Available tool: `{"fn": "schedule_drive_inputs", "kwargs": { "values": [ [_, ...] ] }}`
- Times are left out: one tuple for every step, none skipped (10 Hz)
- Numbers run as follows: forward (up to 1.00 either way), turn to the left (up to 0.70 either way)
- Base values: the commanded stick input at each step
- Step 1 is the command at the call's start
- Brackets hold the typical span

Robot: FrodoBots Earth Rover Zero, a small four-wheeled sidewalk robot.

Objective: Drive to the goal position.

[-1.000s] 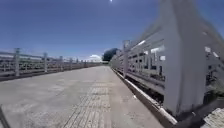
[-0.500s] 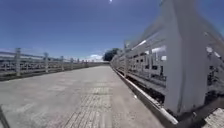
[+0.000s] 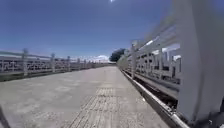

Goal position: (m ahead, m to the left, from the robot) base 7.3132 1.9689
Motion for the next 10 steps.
{"fn": "schedule_drive_inputs", "kwargs": {
  "values": [
    [0.45, 0.0],
    [0.45, 0.0],
    [0.45, 0.0],
    [0.45, 0.0],
    [0.45, 0.0],
    [0.45, 0.0],
    [0.45, 0.0],
    [0.45, 0.0],
    [0.48, 0.0],
    [0.67, 0.0]
  ]
}}
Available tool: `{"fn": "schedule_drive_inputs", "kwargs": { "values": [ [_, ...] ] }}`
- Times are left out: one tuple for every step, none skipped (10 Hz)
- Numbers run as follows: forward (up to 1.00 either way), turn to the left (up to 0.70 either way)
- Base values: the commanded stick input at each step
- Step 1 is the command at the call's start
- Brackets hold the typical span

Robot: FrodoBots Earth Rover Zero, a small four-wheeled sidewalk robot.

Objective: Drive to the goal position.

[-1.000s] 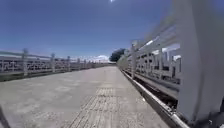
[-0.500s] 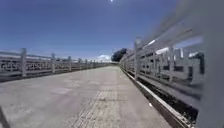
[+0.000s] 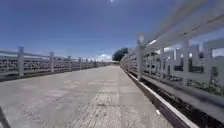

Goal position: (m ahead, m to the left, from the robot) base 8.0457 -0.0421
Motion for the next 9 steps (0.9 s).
{"fn": "schedule_drive_inputs", "kwargs": {
  "values": [
    [0.7, 0.0],
    [0.7, 0.0],
    [0.7, 0.0],
    [0.7, 0.0],
    [0.7, 0.0],
    [0.7, 0.0],
    [0.7, 0.0],
    [0.7, 0.0],
    [0.7, 0.0]
  ]
}}
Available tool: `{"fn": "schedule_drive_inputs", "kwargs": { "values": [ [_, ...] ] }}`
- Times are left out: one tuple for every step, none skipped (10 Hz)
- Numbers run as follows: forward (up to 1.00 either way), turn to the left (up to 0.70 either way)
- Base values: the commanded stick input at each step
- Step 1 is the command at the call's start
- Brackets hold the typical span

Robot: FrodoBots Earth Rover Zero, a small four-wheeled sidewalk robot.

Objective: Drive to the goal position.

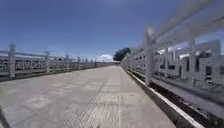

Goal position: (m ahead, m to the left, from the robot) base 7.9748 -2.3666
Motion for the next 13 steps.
{"fn": "schedule_drive_inputs", "kwargs": {
  "values": [
    [0.7, 0.0],
    [0.7, 0.0],
    [0.7, 0.0],
    [0.7, 0.0],
    [0.7, 0.0],
    [0.7, 0.0],
    [0.7, 0.0],
    [0.7, 0.0],
    [0.7, 0.0],
    [0.7, 0.0],
    [0.7, 0.0],
    [0.7, 0.0],
    [0.7, 0.0]
  ]
}}
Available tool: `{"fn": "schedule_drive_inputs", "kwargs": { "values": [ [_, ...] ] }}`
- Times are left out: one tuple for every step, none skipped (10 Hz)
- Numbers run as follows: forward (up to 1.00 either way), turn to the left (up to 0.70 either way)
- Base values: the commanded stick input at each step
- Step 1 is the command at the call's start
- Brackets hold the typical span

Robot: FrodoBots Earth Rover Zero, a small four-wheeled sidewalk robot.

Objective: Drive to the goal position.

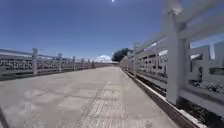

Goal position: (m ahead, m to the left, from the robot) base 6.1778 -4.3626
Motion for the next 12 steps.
{"fn": "schedule_drive_inputs", "kwargs": {
  "values": [
    [0.7, 0.0],
    [0.7, 0.0],
    [0.7, 0.0],
    [0.7, 0.0],
    [0.7, 0.0],
    [0.7, 0.0],
    [0.7, 0.0],
    [0.7, 0.0],
    [0.7, 0.0],
    [0.7, 0.0],
    [0.7, 0.06],
    [0.7, 0.14]
  ]
}}
